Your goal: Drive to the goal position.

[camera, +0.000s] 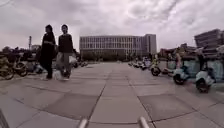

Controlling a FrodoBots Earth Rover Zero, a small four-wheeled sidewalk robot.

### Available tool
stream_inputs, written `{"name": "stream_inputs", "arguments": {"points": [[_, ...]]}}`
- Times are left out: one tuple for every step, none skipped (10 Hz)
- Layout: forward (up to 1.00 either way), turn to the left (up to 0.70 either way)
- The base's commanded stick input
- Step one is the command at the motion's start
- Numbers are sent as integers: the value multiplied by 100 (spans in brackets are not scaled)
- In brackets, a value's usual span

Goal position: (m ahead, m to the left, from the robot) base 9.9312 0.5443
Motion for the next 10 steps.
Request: {"name": "stream_inputs", "arguments": {"points": [[70, 0], [70, 0], [70, 0], [70, 0], [70, 0], [70, 0], [70, 0], [70, 0], [70, 0], [70, 0]]}}
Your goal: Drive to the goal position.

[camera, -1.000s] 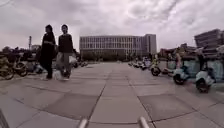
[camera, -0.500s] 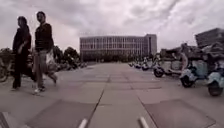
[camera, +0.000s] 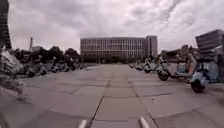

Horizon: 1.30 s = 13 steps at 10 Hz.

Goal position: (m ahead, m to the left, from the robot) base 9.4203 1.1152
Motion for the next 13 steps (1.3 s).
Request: {"name": "stream_inputs", "arguments": {"points": [[70, 0], [70, 0], [70, -1], [70, -14], [70, -27], [70, -11], [70, 0], [70, 0], [70, 0], [70, 0], [70, 0], [70, 0], [70, 0]]}}
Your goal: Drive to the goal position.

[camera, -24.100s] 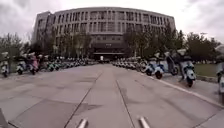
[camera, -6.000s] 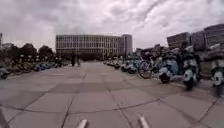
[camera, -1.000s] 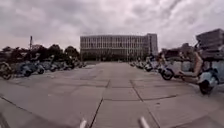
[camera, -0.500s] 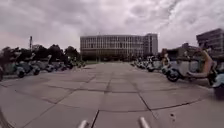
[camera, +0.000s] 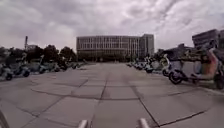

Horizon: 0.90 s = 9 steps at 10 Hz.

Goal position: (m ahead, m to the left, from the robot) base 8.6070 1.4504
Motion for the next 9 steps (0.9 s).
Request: {"name": "stream_inputs", "arguments": {"points": [[70, 0], [70, 0], [70, 0], [70, 0], [70, 0], [70, 0], [70, 0], [70, 0], [70, 0]]}}
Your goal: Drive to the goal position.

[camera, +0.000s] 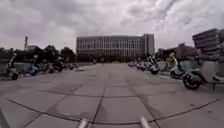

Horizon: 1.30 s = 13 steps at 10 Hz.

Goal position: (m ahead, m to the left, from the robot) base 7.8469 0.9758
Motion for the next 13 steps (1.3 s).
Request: {"name": "stream_inputs", "arguments": {"points": [[70, 0], [70, 0], [70, 0], [70, 0], [70, 0], [70, 0], [70, 0], [70, 0], [70, 0], [70, 0], [70, 0], [70, 0], [70, 0]]}}
